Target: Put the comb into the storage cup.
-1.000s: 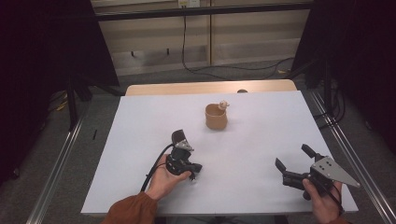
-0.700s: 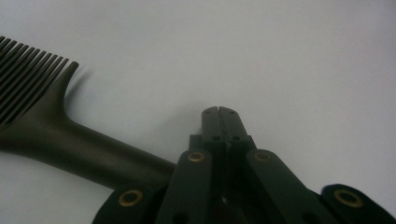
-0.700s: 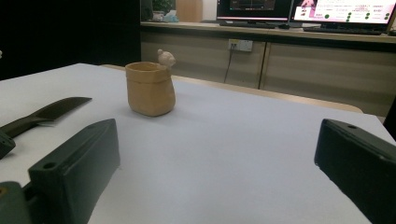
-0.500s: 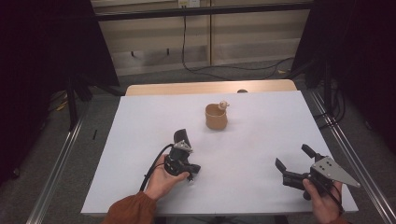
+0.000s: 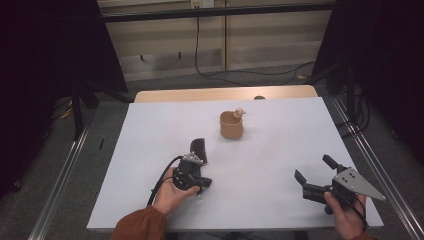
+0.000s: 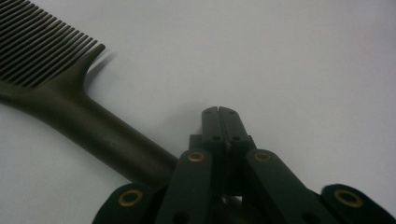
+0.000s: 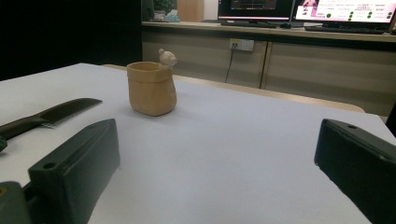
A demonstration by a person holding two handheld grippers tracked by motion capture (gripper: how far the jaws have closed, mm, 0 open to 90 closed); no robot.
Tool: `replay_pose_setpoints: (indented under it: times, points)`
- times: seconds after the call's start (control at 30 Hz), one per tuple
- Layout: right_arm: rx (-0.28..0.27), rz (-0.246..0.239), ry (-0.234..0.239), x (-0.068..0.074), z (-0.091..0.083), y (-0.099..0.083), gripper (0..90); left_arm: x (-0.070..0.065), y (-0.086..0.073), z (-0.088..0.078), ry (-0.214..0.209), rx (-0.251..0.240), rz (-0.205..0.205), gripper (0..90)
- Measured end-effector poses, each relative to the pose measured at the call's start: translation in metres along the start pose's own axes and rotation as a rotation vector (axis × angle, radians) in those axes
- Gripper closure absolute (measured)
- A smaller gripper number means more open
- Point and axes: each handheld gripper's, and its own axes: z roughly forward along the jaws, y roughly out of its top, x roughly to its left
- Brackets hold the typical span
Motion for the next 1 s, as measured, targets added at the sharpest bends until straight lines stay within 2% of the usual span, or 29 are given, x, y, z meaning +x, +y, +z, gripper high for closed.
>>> replay_pose_setpoints:
  times: [0.43,0.83,1.0]
  points:
    - [-0.001,0.001,-0.002,0.0002,-0.0002,0.0002,0.0,0.0028,-0.0027,-0.0029,-0.009,0.003,-0.018,90.0]
    - [0.000,-0.001,0.000,0.0005,-0.0003,0.0002,0.0,0.0040,-0.0060,-0.0075,-0.006,0.017,-0.004,90.0]
    - [0.000,-0.001,0.001,0.0006,-0.0002,0.0002,0.0,0.0043,-0.0064,-0.0091,-0.006,0.023,-0.019,90.0]
